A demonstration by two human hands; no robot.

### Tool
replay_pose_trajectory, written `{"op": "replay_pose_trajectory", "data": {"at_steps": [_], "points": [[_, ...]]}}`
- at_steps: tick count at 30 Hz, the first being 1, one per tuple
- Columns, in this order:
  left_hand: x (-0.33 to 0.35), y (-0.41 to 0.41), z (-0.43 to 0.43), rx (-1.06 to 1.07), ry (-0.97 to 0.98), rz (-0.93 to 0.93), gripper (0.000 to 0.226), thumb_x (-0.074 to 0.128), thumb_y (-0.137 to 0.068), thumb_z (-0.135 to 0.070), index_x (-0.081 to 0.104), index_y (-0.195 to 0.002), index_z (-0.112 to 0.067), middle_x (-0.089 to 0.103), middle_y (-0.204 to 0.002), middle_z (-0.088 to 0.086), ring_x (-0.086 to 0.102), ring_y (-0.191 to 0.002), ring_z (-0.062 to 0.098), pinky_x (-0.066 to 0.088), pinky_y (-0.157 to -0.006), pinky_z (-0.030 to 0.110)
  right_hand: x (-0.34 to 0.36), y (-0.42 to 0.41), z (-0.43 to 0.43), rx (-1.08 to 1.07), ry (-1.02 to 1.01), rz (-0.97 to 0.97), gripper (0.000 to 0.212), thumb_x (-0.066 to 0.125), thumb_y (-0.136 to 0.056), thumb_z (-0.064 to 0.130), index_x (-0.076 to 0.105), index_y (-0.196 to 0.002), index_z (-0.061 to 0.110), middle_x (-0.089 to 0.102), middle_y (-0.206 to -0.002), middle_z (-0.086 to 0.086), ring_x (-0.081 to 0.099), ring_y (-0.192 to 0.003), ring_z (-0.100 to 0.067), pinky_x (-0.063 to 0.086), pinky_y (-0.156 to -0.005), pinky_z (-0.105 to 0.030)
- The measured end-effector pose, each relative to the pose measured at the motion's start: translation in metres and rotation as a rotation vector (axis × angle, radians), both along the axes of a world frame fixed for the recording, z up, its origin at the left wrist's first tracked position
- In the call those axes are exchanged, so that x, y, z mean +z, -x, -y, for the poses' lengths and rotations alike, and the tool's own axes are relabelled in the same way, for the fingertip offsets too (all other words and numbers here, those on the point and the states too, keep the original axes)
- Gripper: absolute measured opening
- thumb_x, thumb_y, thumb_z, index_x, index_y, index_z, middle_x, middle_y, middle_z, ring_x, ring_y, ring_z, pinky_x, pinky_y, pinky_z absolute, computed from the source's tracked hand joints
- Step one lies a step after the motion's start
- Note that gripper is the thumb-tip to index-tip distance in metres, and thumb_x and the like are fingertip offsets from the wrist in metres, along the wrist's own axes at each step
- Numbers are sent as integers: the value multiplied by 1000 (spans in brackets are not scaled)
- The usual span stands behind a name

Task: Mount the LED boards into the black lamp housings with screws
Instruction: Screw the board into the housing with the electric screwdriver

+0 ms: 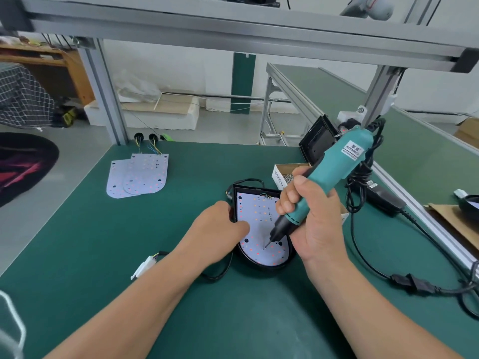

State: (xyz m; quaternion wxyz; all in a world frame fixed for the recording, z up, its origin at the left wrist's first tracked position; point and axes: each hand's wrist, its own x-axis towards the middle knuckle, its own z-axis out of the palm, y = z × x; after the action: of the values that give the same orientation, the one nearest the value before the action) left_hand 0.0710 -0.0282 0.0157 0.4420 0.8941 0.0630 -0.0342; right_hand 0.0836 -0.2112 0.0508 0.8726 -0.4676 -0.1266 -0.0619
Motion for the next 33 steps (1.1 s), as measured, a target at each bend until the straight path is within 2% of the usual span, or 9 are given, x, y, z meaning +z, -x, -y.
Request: {"op": "replay_pose_trajectory", "data": {"at_steps": [5,11,14,20,24,27,30,33], "points": [[1,-1,1,-8,-21,4,28,63,-78,-39,45,-83,-18,47,-72,-6,39,-62,18,33,-57,32,6,6,-7,109,140,102,12,67,-83,14,67,-94,18,45,-59,-2,43,-50,-21,43,-55,-30],[3,0,2,-28,-34,16,28,62,-81,-36,40,-81,-19,43,-72,-5,36,-62,19,31,-56,32,10,6,-9,260,218,133,11,67,-83,14,59,-83,21,44,-60,0,43,-52,-21,44,-57,-29],[3,0,2,-40,-29,31,30,63,-81,-35,38,-79,-19,41,-70,-6,34,-61,19,29,-56,33,8,3,-5,306,210,146,10,68,-82,15,66,-91,18,47,-60,-1,46,-56,-22,46,-62,-33],[3,1,1,-39,-10,32,30,64,-81,-36,40,-80,-19,42,-71,-5,35,-61,18,30,-56,33,6,3,2,274,248,232,22,66,-86,14,71,-107,15,55,-66,-1,51,-64,-25,44,-69,-40],[6,2,0,-65,-15,-7,32,64,-78,-38,37,-79,-20,40,-69,-7,34,-61,18,29,-56,34,9,5,6,311,218,239,23,65,-84,11,70,-106,11,57,-66,-1,50,-66,-26,44,-69,-38],[9,6,1,-106,1,-25,32,64,-74,-38,35,-74,-23,36,-63,-10,30,-57,16,27,-56,34,12,8,5,236,227,190,16,66,-85,12,64,-97,1,54,-66,-3,50,-64,-27,45,-68,-37],[12,9,3,-104,-12,-39,30,65,-74,-41,40,-74,-24,41,-64,-10,33,-56,15,30,-57,32,11,9,5,121,230,144,15,67,-85,14,66,-97,4,51,-66,-4,50,-60,-27,45,-64,-36],[14,10,5,-100,-27,-55,28,64,-75,-40,46,-78,-20,46,-67,-7,37,-58,16,31,-56,31,13,11,11,171,282,235,19,66,-81,13,71,-100,9,55,-66,-6,53,-57,-28,47,-63,-35]]}}
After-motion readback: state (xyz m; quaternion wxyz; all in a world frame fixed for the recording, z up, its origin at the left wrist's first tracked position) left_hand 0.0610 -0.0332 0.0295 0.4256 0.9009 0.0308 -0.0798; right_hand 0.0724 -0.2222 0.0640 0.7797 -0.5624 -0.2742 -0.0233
